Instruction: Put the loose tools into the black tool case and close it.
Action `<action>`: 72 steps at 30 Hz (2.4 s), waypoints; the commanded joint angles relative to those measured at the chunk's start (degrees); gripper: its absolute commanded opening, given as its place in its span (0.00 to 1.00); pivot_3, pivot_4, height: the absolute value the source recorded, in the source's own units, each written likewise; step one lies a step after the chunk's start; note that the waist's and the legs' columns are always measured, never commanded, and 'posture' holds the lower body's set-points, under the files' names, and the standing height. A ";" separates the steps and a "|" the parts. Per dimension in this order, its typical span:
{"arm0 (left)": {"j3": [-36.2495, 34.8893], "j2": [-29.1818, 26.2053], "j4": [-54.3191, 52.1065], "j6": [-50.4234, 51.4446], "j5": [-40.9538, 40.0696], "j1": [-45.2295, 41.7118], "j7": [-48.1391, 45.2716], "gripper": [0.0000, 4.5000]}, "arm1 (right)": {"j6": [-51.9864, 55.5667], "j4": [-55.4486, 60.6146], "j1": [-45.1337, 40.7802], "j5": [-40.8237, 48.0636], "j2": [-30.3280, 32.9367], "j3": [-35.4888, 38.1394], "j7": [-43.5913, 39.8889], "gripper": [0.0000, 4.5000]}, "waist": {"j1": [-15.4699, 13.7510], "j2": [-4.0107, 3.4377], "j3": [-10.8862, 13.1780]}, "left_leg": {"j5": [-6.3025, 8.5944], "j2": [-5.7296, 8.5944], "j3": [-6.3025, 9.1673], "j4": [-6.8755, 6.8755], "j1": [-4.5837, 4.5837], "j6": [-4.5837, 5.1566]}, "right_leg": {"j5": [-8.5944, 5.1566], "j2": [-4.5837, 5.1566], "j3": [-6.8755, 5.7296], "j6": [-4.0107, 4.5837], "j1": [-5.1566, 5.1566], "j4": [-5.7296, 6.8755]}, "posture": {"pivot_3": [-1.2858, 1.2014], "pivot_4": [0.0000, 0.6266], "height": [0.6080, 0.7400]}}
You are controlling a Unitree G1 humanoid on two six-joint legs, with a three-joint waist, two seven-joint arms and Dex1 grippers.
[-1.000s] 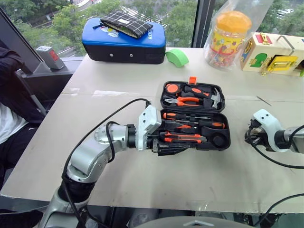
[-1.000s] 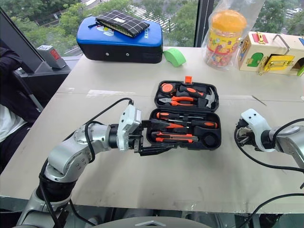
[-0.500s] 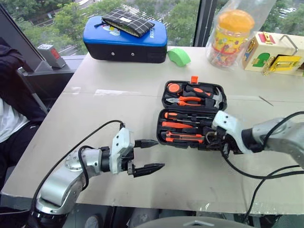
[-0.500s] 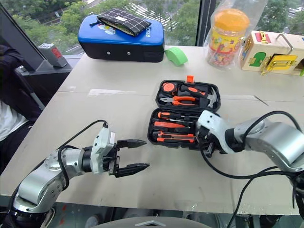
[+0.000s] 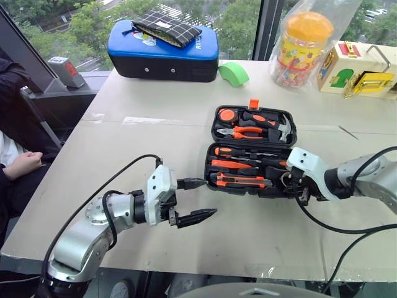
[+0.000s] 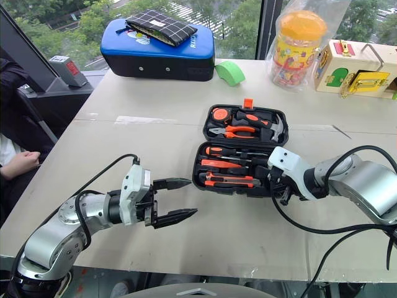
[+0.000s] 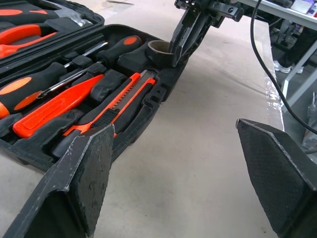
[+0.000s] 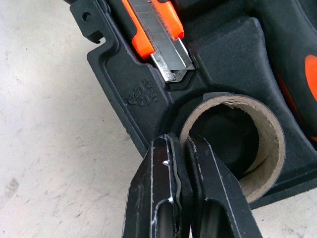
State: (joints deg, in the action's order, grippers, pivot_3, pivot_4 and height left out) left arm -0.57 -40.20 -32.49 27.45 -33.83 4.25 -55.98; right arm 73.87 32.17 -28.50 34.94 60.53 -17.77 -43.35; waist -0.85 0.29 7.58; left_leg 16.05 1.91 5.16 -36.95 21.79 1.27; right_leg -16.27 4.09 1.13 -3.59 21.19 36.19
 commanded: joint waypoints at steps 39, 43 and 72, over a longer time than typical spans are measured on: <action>1.05 27.08 86.20 4.83 20.16 -64.09 30.61 0.31 | -5.62 -61.43 -25.30 -15.09 -34.87 26.51 27.82 0.08 | 1.99 0.31 -0.23 | -0.44 0.33 -0.17 -0.15 0.00 -0.66 | 0.07 -0.32 -0.01 -0.13 0.43 0.94 | 0.52 0.24 1.00; -0.95 26.63 82.29 7.30 18.72 -63.39 28.76 0.00 | -4.78 -59.55 -24.86 -14.27 -34.76 27.09 25.90 0.00 | 1.79 0.33 -0.25 | -0.43 0.32 -0.05 -0.20 -0.04 -0.66 | 0.07 -0.31 -0.03 -0.13 0.49 1.28 | 0.52 0.24 1.00; -4.79 29.15 63.64 -10.23 18.00 -54.99 25.18 0.00 | -10.69 -40.45 -16.86 -13.92 -30.58 27.93 20.13 0.39 | 1.74 0.34 -0.23 | -0.48 0.39 -0.04 -0.24 0.85 -0.72 | 0.07 -0.11 -0.08 -0.13 1.44 1.65 | 0.52 0.24 1.00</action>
State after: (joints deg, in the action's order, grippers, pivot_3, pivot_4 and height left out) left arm -5.16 -10.86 35.55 20.20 -15.26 -49.25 -29.01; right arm 63.24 -11.35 -44.84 21.46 28.32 9.30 -24.18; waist 0.89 0.63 7.35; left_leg 15.58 2.31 5.13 -37.22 22.64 0.55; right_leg -16.19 3.98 1.04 -3.72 22.62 37.84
